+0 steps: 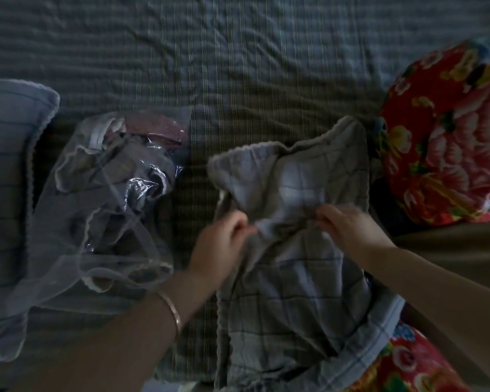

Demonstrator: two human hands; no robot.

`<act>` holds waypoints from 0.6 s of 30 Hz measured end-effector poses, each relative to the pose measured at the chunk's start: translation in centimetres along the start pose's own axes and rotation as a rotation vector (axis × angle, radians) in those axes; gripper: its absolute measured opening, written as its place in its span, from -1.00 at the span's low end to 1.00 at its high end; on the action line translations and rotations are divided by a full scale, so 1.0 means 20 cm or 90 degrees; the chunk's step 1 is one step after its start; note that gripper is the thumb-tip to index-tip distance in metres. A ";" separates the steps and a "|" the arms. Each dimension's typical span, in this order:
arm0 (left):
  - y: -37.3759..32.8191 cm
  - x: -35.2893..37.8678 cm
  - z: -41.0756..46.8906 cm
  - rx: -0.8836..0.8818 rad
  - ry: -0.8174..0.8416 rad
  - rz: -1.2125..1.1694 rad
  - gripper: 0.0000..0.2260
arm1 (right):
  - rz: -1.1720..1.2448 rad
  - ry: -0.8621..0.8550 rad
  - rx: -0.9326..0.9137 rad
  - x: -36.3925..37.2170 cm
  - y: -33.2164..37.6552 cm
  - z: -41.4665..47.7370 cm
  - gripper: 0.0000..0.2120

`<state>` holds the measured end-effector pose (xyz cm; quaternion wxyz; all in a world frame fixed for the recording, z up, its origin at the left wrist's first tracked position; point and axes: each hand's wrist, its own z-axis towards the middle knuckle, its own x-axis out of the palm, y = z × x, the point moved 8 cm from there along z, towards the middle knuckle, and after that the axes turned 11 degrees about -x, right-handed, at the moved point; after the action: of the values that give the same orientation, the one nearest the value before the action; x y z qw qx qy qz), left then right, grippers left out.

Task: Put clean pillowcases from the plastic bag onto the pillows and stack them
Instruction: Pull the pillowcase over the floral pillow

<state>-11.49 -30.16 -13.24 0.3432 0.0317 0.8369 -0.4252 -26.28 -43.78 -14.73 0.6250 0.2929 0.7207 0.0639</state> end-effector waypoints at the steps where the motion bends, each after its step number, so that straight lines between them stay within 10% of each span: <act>1: -0.06 0.08 -0.07 0.037 0.072 0.014 -0.84 | 0.000 0.043 0.029 0.01 -0.06 -0.06 -0.96; 4: -0.07 0.31 -0.15 0.062 0.266 0.120 -0.84 | -0.053 0.237 0.157 0.10 -0.21 -0.30 -0.79; 10: 0.23 0.06 0.09 -0.149 -0.127 0.098 -0.81 | -0.041 0.093 0.207 0.07 -0.15 -0.23 -0.88; 14: 0.57 0.16 0.11 -0.555 0.039 -0.144 -0.69 | -0.110 0.199 0.293 0.14 -0.13 -0.14 -0.94; 18: 0.59 0.13 0.12 -0.457 -0.014 -0.144 -0.73 | -0.120 0.134 0.315 0.14 -0.06 -0.06 -0.73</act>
<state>-8.11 -24.95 -23.96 0.2926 -0.1874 0.9271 -0.1405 -27.84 -42.97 -17.49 0.4597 0.3598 0.7993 -0.1425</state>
